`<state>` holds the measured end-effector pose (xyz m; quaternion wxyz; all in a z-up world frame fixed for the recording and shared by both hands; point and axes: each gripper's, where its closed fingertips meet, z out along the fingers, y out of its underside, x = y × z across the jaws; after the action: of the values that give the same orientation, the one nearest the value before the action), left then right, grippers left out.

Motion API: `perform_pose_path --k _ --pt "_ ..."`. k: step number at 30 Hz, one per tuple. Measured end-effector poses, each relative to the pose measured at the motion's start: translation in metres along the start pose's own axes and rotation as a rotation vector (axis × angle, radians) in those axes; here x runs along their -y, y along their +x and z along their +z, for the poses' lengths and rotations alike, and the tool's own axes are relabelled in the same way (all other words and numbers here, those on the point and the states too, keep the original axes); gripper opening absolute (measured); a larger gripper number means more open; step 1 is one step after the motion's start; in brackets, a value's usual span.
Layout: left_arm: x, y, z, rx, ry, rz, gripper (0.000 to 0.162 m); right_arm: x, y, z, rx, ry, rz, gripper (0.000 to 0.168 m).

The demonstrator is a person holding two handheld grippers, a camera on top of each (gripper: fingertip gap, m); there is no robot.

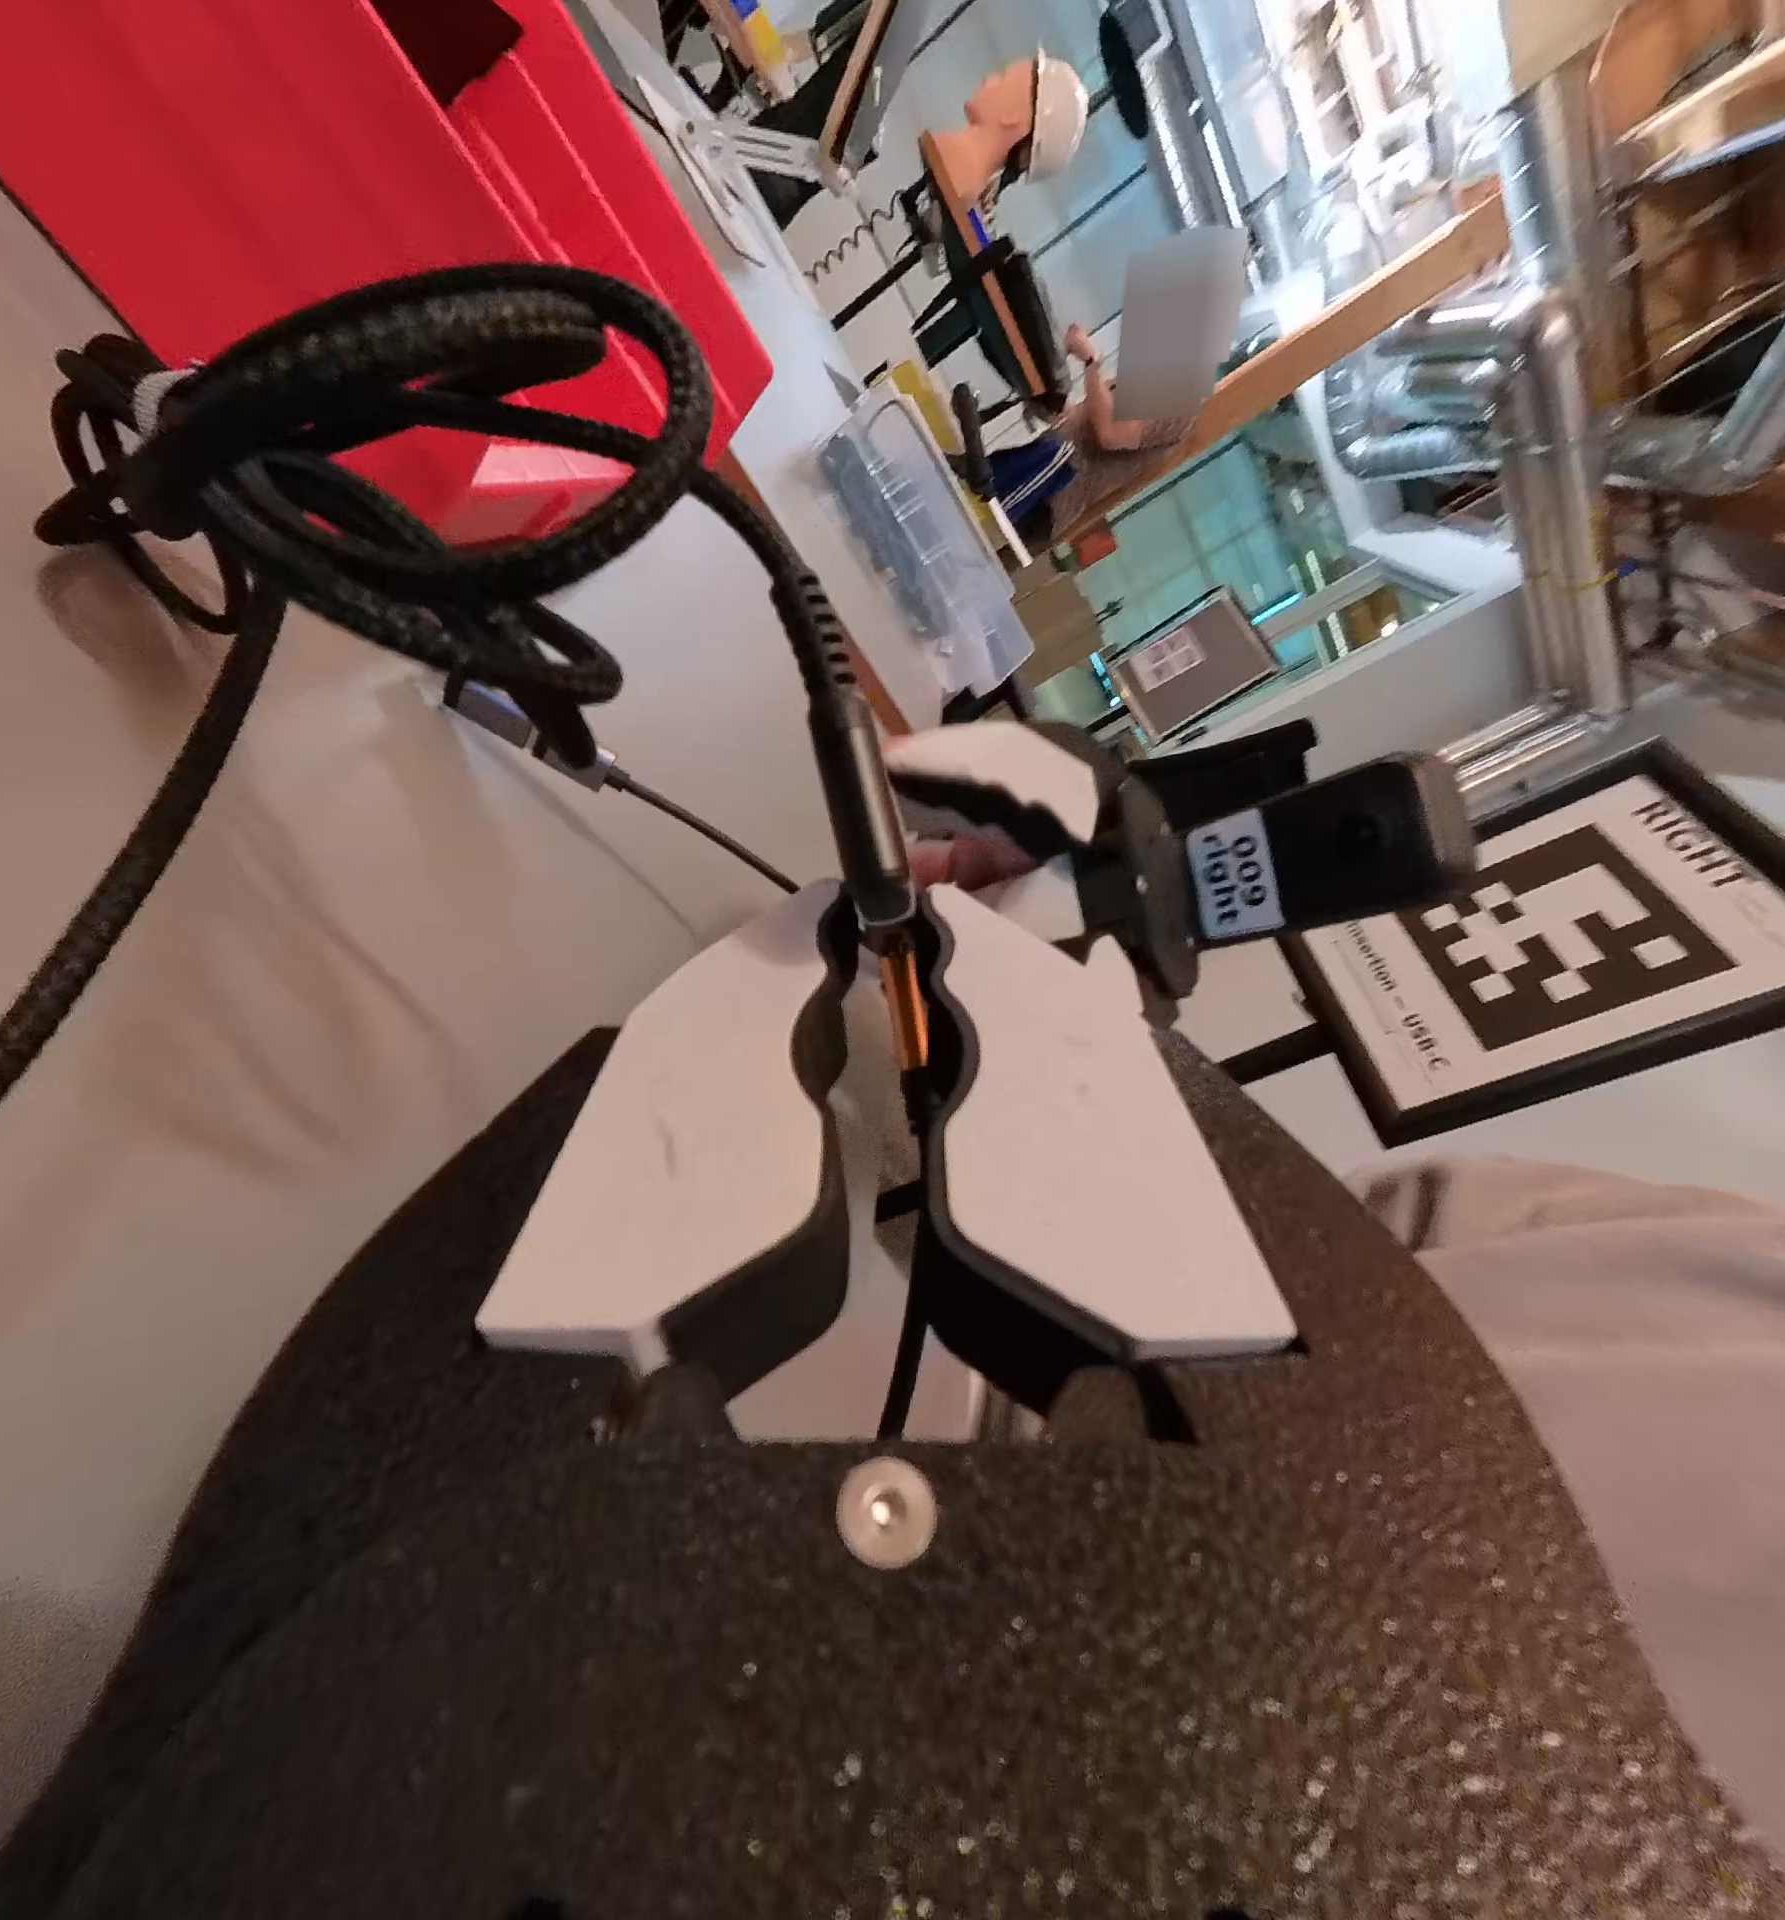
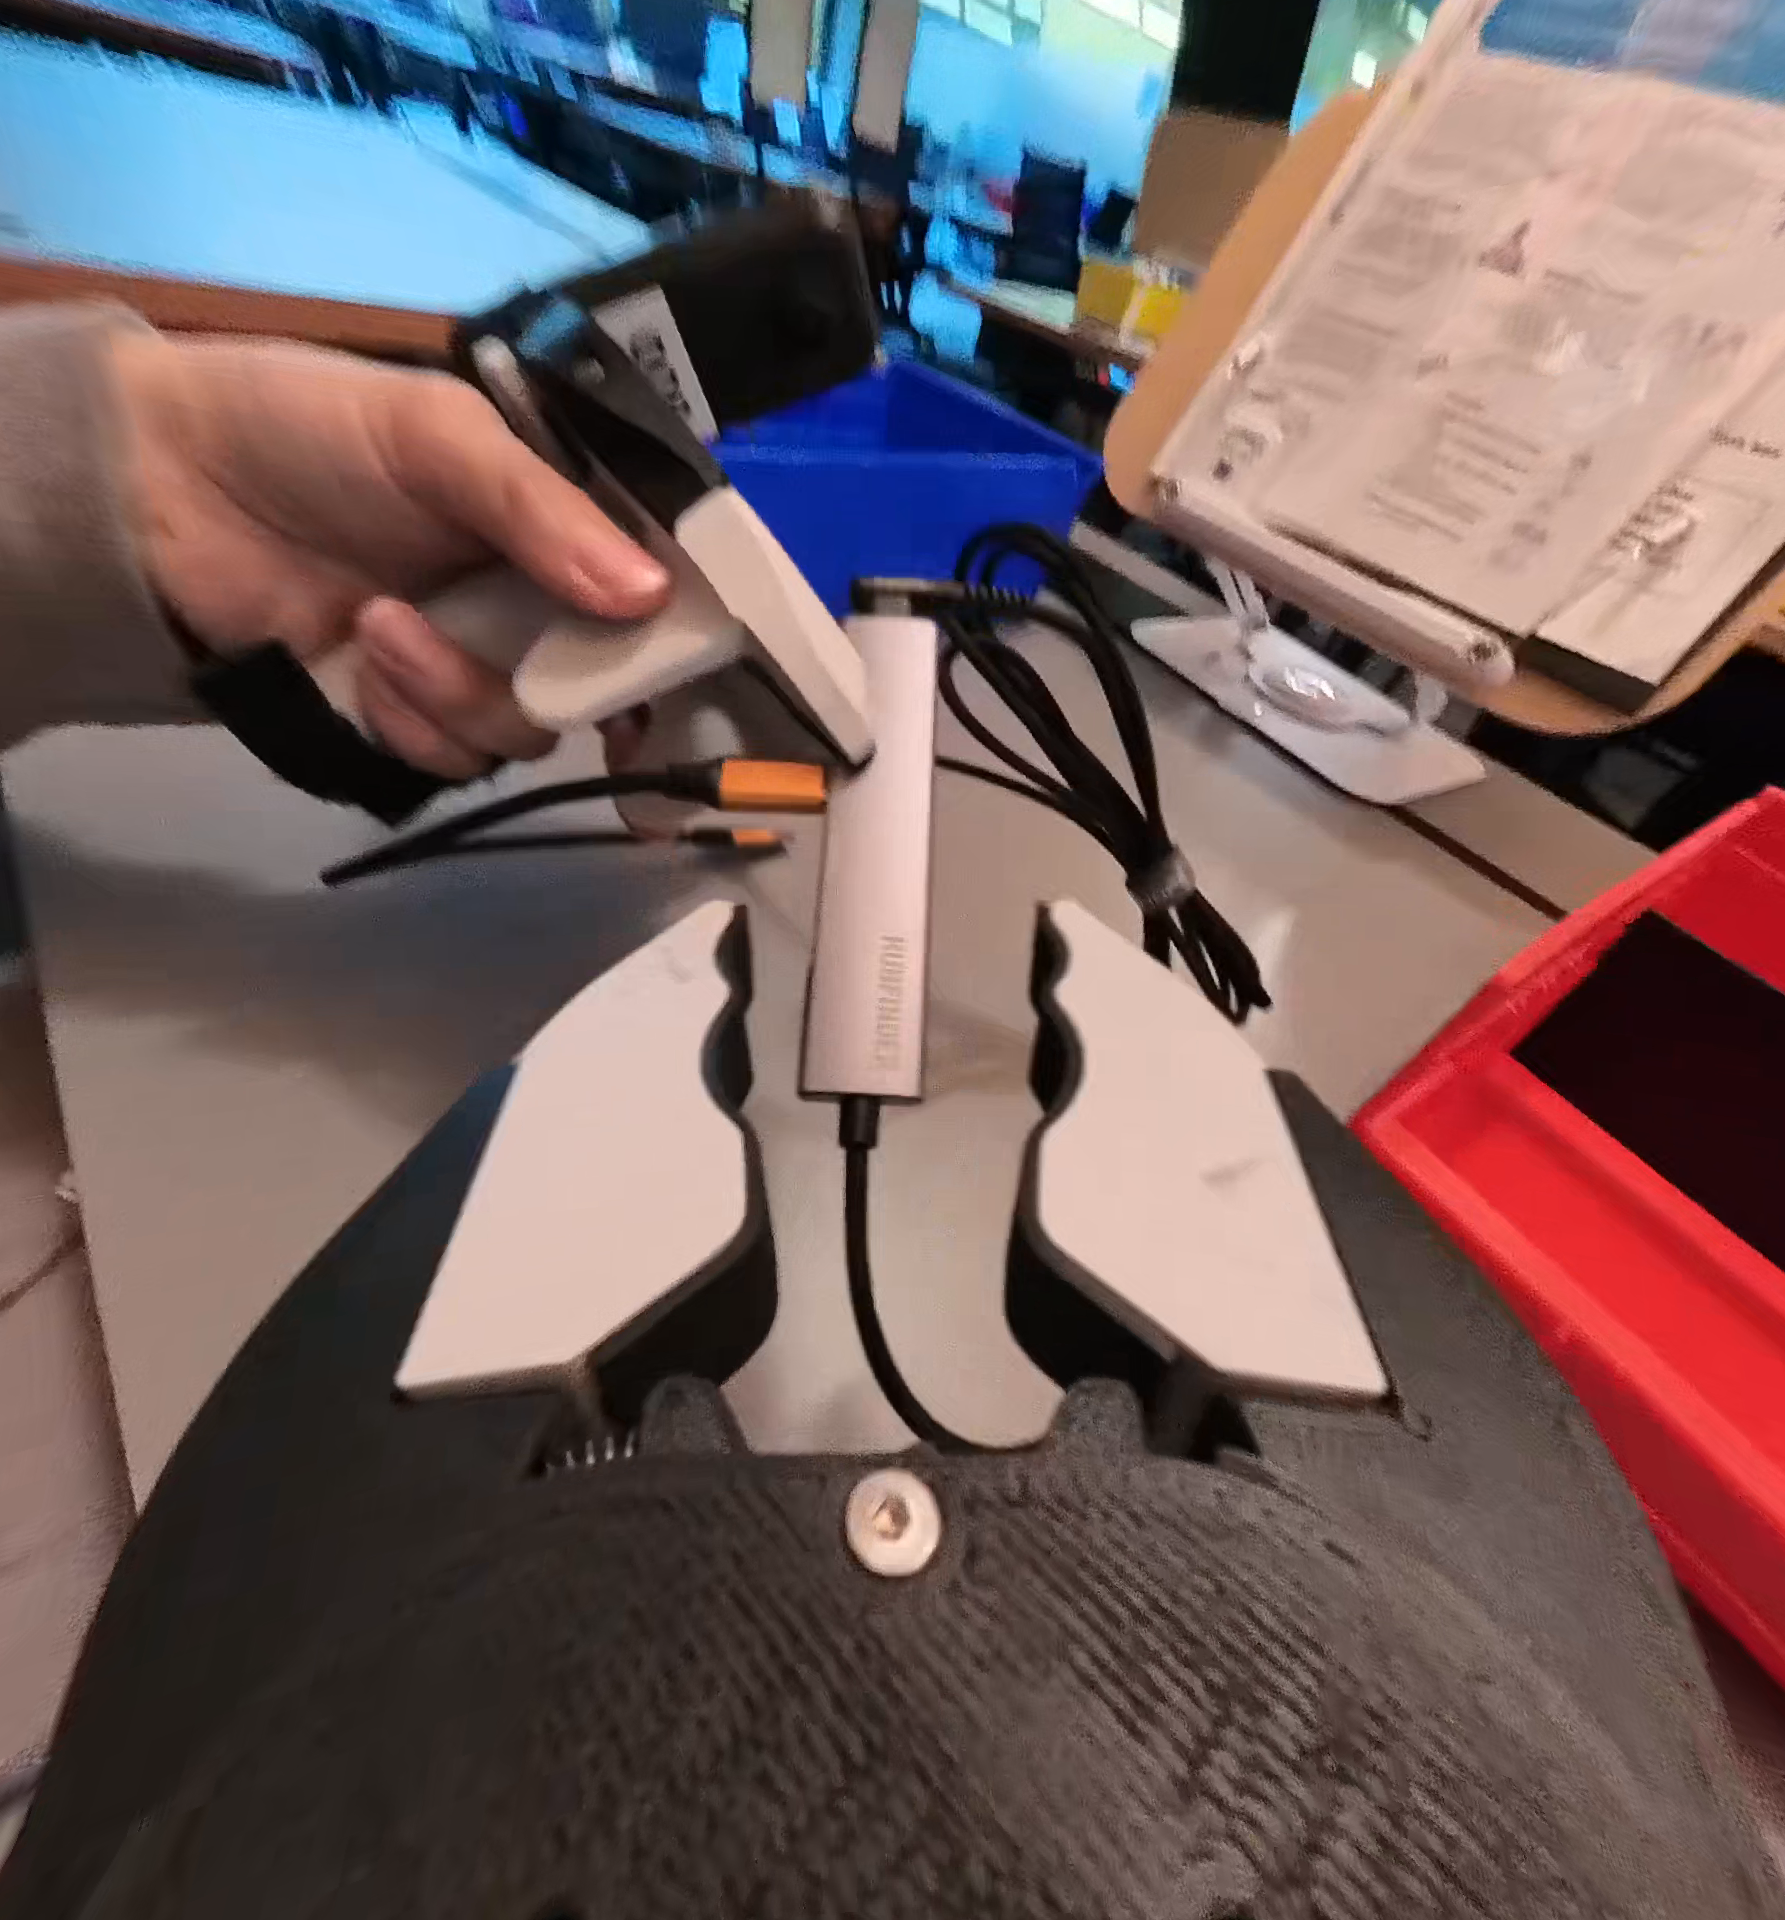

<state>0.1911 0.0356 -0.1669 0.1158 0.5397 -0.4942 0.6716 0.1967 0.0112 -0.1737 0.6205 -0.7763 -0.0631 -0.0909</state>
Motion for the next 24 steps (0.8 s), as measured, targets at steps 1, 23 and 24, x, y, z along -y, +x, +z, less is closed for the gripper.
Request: perform_pose_path --k 1,23,24 --pt "-0.003 -0.001 0.0 0.014 -0.018 0.02 0.01 -0.003 0.001 0.0 -0.006 -0.041 -0.01 0.06" --pt "-0.035 0.007 -0.025 0.115 -0.437 0.765 0.009 0.041 -0.045 0.034 0.621 -0.009 0.136 0.011" --pt "-0.035 0.009 -0.025 0.115 -0.446 0.767 0.009 0.042 -0.045 0.034 0.634 -0.011 0.147 0.011"
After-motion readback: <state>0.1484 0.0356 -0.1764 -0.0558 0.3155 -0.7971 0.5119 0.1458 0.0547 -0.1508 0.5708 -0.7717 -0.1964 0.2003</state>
